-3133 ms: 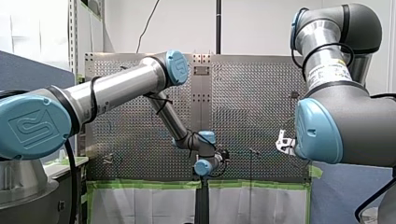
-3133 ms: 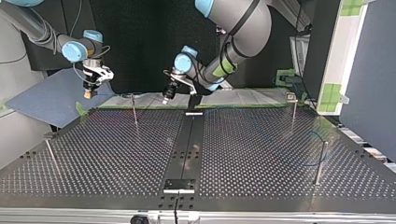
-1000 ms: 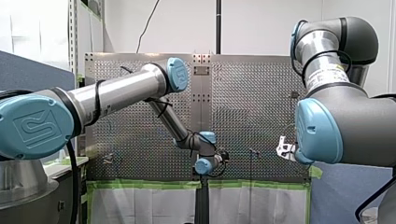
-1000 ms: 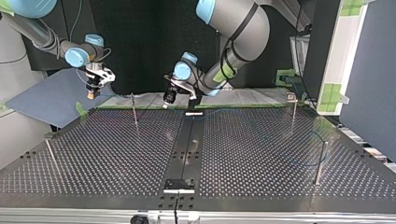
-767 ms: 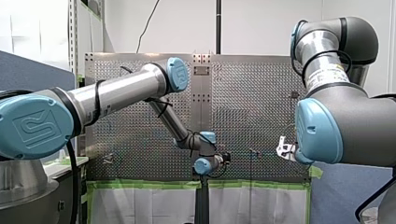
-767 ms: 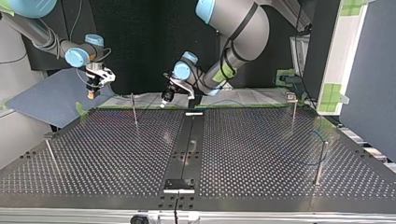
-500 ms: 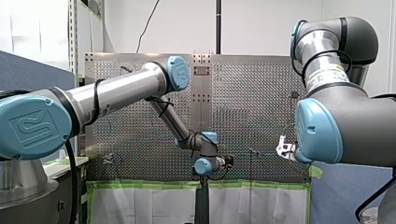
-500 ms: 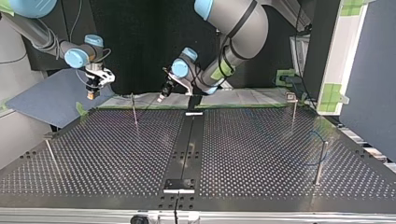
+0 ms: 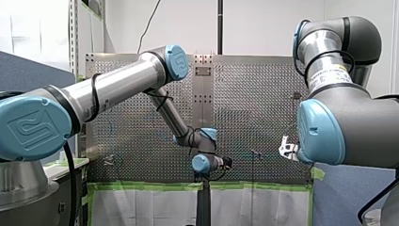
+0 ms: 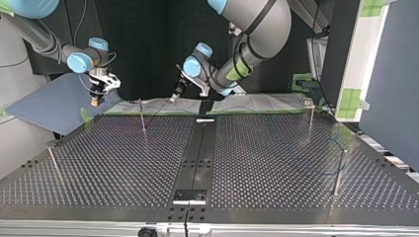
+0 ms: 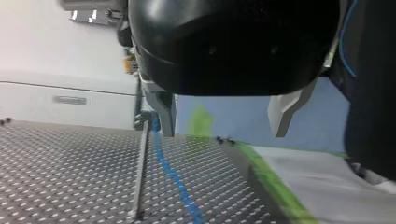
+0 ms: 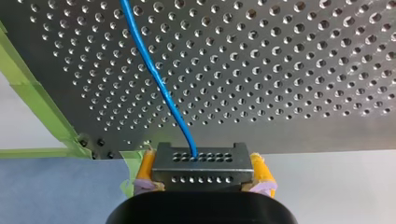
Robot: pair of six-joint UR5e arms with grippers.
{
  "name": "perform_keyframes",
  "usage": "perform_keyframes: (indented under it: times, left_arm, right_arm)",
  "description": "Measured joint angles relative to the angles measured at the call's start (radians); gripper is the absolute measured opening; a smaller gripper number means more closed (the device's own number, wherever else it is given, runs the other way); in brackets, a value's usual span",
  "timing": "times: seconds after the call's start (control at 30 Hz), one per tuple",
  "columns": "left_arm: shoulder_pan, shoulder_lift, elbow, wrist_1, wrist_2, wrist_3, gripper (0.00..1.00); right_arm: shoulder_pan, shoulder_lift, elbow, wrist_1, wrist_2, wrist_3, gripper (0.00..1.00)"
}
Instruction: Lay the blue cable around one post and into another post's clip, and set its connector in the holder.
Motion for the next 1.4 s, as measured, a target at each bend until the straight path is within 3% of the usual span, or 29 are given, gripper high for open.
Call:
perform_keyframes:
  times: [0.2,0.4,0.63,0.9,1.1,1.4]
  left_arm:
    - [-0.002,0.031,-0.052,0.02,-0.015,0.002,0.98]
    - [0.004,0.083,-0.107,0.067,-0.059,-0.011,0.98]
    - [-0.004,0.144,-0.168,0.052,-0.102,-0.013,0.98]
    - [-0.02,0.205,-0.228,0.062,-0.094,-0.022,0.98]
    - [-0.057,0.228,-0.273,0.1,-0.057,-0.058,0.98]
    - [-0.105,0.229,-0.267,0.172,-0.046,-0.13,0.98]
  right_arm:
    - [-0.003,0.0,0.0,-0.001,-0.003,0.003,0.0]
    - [-0.004,-0.001,-0.001,-0.002,-0.011,0.009,0.0]
    - [-0.004,0.0,-0.001,-0.001,-0.019,0.015,0.0]
    - [-0.004,0.0,-0.001,-0.003,-0.029,0.025,0.0]
    - [-0.004,0.001,-0.001,-0.002,-0.03,0.028,0.0]
    - [-0.004,0.001,-0.001,-0.002,-0.034,0.033,0.0]
